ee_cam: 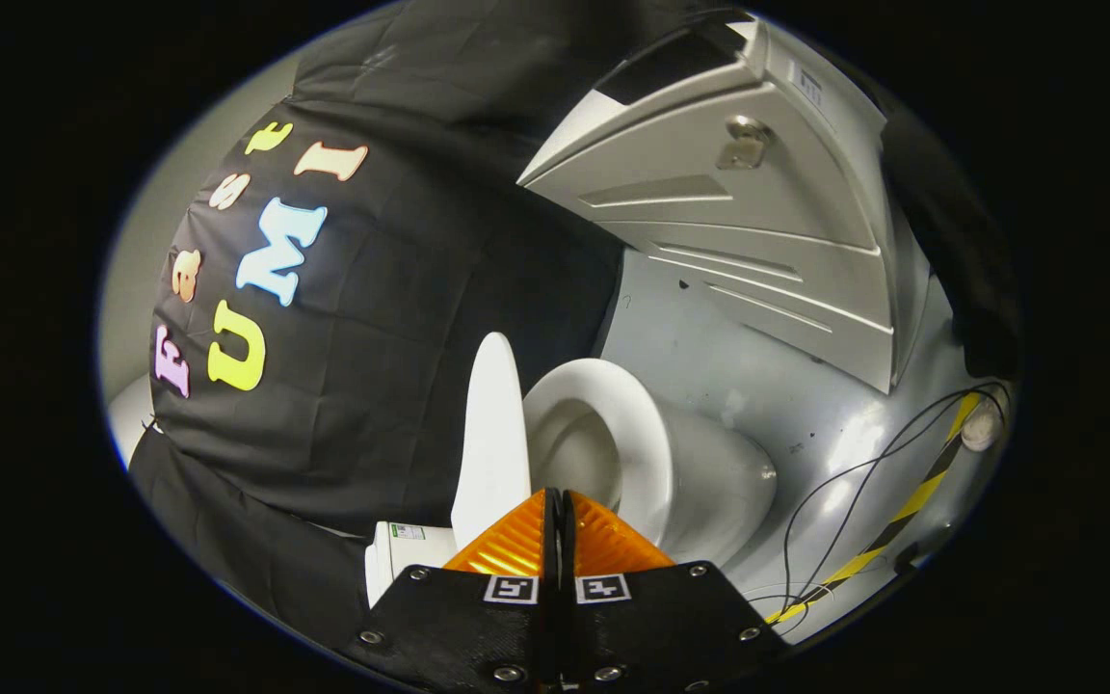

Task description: Open the toilet lid.

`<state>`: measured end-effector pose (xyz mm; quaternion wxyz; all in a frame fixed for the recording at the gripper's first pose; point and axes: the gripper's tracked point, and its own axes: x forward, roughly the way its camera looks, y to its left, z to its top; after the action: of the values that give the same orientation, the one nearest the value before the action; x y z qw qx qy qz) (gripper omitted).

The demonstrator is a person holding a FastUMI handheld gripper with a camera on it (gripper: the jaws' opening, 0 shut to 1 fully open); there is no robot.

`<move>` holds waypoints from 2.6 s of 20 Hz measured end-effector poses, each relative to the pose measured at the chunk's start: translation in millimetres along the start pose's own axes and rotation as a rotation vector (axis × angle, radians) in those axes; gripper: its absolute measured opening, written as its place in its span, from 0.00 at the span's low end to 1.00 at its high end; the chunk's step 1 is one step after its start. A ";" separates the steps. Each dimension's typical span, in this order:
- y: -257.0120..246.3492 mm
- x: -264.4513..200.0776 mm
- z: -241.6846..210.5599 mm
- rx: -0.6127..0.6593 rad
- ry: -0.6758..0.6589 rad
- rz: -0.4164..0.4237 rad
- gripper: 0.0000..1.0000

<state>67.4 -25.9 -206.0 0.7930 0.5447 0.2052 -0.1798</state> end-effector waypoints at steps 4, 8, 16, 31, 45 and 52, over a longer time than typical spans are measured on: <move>17.9 -7.7 1.0 -0.048 -0.007 -0.008 0.00; 36.6 -15.2 2.0 -0.093 -0.018 -0.014 0.00; 56.8 -25.0 0.7 -0.138 -0.042 -0.016 0.00; 93.8 -40.0 -4.7 -0.277 -0.089 -0.055 0.00; 135.4 -55.3 -15.3 -0.424 -0.156 -0.094 0.00; 162.1 -63.7 -24.7 -0.550 -0.191 -0.110 0.00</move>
<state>92.4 56.5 -52.6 0.9156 0.2782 0.1997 -0.2106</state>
